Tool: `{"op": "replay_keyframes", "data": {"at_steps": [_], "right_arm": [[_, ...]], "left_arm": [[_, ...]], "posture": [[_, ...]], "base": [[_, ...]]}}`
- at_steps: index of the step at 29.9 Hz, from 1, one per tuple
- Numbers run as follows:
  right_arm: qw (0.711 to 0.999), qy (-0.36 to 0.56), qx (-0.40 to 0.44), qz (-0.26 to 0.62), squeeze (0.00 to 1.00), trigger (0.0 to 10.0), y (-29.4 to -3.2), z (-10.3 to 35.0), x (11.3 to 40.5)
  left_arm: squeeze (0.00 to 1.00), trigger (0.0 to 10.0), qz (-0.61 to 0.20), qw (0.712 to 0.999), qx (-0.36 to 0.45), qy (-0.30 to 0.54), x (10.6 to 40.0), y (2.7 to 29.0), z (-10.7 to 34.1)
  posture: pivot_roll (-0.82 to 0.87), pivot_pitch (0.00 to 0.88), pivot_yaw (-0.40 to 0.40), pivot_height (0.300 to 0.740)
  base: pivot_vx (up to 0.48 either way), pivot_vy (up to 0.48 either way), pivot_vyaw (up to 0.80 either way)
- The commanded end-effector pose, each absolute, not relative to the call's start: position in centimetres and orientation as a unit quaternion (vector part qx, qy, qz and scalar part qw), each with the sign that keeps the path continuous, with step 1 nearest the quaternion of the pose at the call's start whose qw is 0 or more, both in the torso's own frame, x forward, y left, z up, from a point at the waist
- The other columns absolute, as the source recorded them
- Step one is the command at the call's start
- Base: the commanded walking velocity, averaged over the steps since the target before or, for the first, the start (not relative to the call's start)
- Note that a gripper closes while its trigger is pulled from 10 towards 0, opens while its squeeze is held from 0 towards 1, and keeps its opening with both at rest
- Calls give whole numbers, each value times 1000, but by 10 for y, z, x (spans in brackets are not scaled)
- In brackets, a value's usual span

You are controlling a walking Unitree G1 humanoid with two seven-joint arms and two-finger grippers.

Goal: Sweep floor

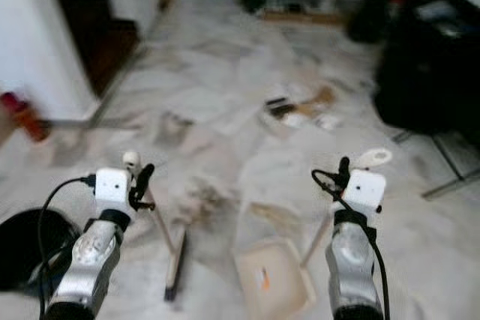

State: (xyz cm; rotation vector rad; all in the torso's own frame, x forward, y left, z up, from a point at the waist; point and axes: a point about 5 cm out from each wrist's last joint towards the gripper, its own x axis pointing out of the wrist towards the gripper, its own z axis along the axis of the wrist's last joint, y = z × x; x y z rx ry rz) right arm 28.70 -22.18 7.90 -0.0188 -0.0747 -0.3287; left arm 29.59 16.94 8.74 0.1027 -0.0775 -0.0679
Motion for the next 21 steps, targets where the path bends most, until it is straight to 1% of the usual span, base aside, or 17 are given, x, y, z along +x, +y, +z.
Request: {"op": "replay_keyframes", "data": {"at_steps": [1, 12, 18, 21], "right_arm": [[985, -46, -12, -168, 0, 10000, -226, 82, 288], [986, -49, -14, -156, 0, 10000, -223, 83, 289], [986, -52, -11, -157, 0, 10000, -220, 83, 287], [986, -52, -9, -159, 0, 10000, -220, 82, 288]], "left_arm": [[0, 10000, -40, 996, 52, -56, 297, 164, 93], [0, 10000, -46, 996, 37, -63, 298, 158, 95], [0, 10000, -50, 997, 38, -54, 297, 158, 92], [0, 10000, -51, 996, 37, -55, 299, 158, 94]], "posture": [[-3, 0, -11, 740], [8, 0, -16, 740], [-4, 0, 7, 740], [-8, 0, 17, 740]], "base": [[0, 0, 0], [0, 0, 0], [0, 0, 0], [254, 0, 0]]}}
